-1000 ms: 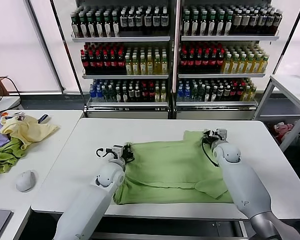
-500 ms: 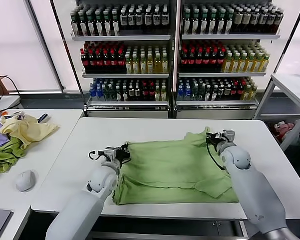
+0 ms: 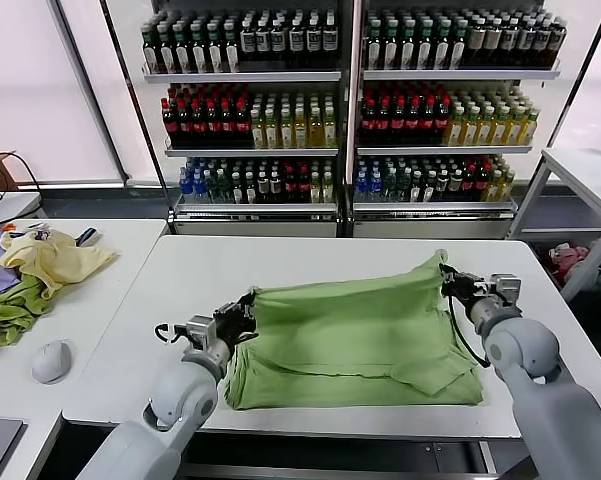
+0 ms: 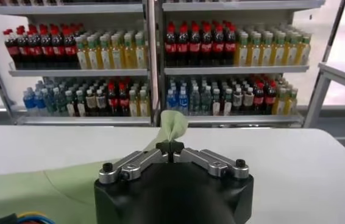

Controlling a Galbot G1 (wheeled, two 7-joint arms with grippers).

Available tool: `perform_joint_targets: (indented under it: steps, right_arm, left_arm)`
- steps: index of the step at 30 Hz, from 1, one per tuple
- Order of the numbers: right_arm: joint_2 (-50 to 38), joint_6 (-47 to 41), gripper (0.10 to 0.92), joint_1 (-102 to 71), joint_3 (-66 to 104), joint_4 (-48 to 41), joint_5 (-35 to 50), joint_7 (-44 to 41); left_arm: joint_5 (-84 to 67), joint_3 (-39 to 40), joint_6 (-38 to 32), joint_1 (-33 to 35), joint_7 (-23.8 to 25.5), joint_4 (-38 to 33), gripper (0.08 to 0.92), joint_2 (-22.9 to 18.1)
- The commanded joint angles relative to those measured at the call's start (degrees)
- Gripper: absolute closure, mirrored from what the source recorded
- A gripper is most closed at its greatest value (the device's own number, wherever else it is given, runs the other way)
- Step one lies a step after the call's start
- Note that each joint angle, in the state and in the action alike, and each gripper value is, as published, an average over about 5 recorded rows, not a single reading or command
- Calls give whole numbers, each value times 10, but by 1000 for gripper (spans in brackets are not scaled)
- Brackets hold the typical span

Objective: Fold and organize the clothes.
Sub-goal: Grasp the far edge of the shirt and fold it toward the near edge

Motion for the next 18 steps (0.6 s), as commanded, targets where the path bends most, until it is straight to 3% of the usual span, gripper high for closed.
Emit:
perform_joint_targets:
  steps: [1, 10, 13, 18]
  right_arm:
    - [-5, -4, 914, -171, 99, 122, -4, 3]
    - [29, -5, 914, -197, 83, 93, -59, 9]
    - [37, -5, 898, -193, 72, 89, -83, 8]
    - [43, -4, 788, -199, 67, 106, -101, 6]
  left_arm:
    - [20, -5, -2, 95, 15, -77, 852, 35]
    - [72, 1, 15, 99, 34, -48, 851, 39]
    - [83, 2, 21, 99, 36, -46, 808, 37]
    - [96, -6, 18, 114, 29, -58, 670, 28]
